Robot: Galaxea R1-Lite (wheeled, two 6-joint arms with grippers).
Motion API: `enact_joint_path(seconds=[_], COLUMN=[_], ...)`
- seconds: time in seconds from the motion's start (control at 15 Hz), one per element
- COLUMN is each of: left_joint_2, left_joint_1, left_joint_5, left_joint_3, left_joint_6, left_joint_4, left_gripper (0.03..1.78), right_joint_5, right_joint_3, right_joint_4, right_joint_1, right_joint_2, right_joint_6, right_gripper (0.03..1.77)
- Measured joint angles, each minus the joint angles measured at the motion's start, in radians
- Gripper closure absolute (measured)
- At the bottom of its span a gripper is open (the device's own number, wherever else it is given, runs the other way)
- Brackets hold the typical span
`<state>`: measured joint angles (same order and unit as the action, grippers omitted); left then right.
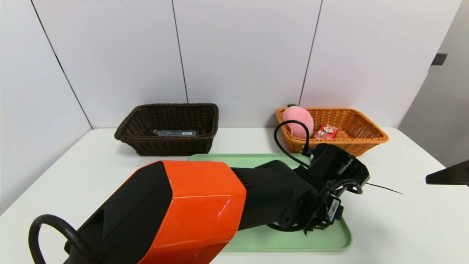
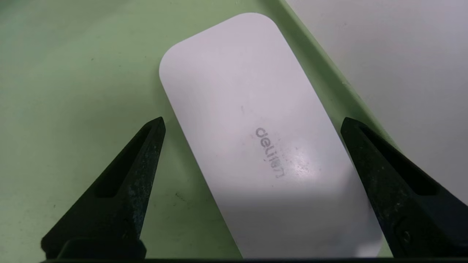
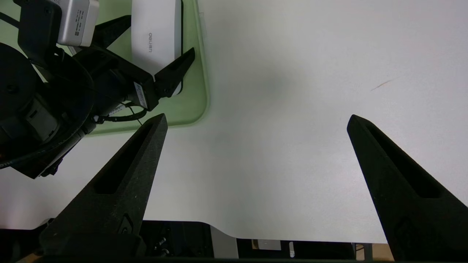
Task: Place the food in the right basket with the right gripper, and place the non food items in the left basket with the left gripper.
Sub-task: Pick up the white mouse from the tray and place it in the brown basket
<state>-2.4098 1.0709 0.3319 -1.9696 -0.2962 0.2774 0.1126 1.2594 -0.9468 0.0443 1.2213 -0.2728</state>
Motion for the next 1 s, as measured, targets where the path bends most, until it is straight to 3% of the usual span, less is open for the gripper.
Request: enact_joint_path(seconds=[0.07, 0.27, 0.4, 1.0], left_joint_2=[-0.002, -0.005, -0.005, 0.039], left_joint_1=[0.0, 0.0, 0.0, -0.036], left_joint_5=[0.0, 0.0, 0.0, 0.0], left_joint_3=[0.0, 0.0, 0.0, 0.0], left_joint_6=[0.0, 0.004, 0.006, 0.06], left_joint_4=[0.0, 0.0, 0.0, 0.014], left_gripper=[0.12, 0.58, 0.75, 0.76], right_joint_5=[-0.001, 0.0, 0.0, 0.0], right_joint_3=[0.0, 0.0, 0.0, 0.002], right_joint_4=[0.0, 0.0, 0.0, 0.0], right_joint_1=[0.0, -0.005, -0.006, -0.006], right_joint_2=[0.0, 0.0, -0.002, -0.006], right_joint_6=[0.0, 0.0, 0.0, 0.0], right_gripper=[0.1, 0.1, 0.1, 0.1])
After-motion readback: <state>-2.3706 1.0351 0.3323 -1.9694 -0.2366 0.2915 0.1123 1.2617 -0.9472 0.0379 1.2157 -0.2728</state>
